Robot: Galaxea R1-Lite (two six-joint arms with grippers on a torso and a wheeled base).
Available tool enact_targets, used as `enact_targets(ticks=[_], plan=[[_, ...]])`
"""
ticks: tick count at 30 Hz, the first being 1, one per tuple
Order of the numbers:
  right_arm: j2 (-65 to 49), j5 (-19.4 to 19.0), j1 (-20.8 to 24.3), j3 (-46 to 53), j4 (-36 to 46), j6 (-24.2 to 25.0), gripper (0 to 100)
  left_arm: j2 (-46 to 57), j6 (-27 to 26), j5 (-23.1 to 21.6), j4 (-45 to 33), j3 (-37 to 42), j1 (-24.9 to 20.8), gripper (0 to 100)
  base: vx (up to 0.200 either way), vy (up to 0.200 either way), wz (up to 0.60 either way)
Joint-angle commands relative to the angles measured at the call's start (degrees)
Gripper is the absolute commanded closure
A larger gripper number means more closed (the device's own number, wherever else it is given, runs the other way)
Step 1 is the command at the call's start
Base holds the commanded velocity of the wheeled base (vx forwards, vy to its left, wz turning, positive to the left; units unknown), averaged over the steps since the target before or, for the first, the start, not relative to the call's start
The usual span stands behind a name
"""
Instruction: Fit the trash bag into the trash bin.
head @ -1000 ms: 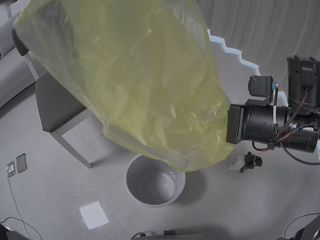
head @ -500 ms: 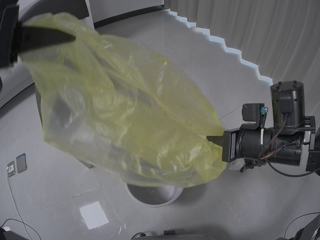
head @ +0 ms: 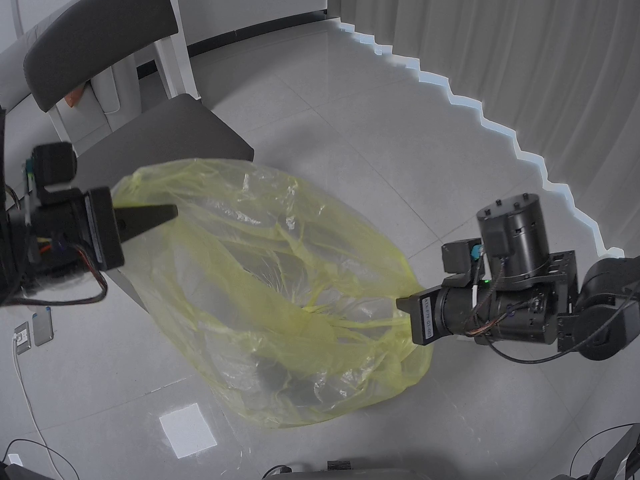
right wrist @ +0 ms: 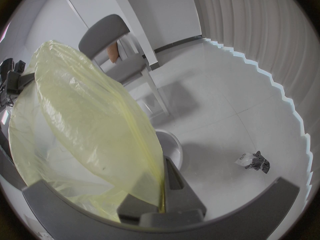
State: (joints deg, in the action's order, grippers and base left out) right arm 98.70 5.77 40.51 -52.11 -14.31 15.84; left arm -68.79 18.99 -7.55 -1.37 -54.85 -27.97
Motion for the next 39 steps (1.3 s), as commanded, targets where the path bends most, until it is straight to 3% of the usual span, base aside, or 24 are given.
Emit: enact_targets(ticks=[1,7,14,19,28,39], plan=[[10.38,0.21,-0.87,-1.06,-0.45,-3.18,100,-6.53,7.64,-0.80,11.74,13.10,3.27,100,0.000,0.000,0.00],[19.17,-0.40,-2.19,-1.32,-6.78,-3.00,100,-10.75,8.87,-1.16,16.83,17.23,3.00,100,0.000,0.000,0.00],[26.90,-0.67,-4.21,-1.32,-13.73,-3.53,100,-20.33,14.76,0.25,22.20,17.58,-0.69,100,0.000,0.000,0.00],[27.78,-4.10,-5.27,-2.03,-13.99,-3.53,100,-24.81,14.93,0.78,27.12,18.28,-1.21,100,0.000,0.000,0.00],[30.24,-6.47,-6.94,-5.54,-13.64,-3.18,100,-32.63,14.58,0.87,30.72,17.40,-0.60,100,0.000,0.000,0.00],[33.58,-6.56,-8.52,-5.10,-14.08,-2.74,100,-38.87,14.67,0.78,37.31,19.87,0.72,100,0.000,0.000,0.00]])
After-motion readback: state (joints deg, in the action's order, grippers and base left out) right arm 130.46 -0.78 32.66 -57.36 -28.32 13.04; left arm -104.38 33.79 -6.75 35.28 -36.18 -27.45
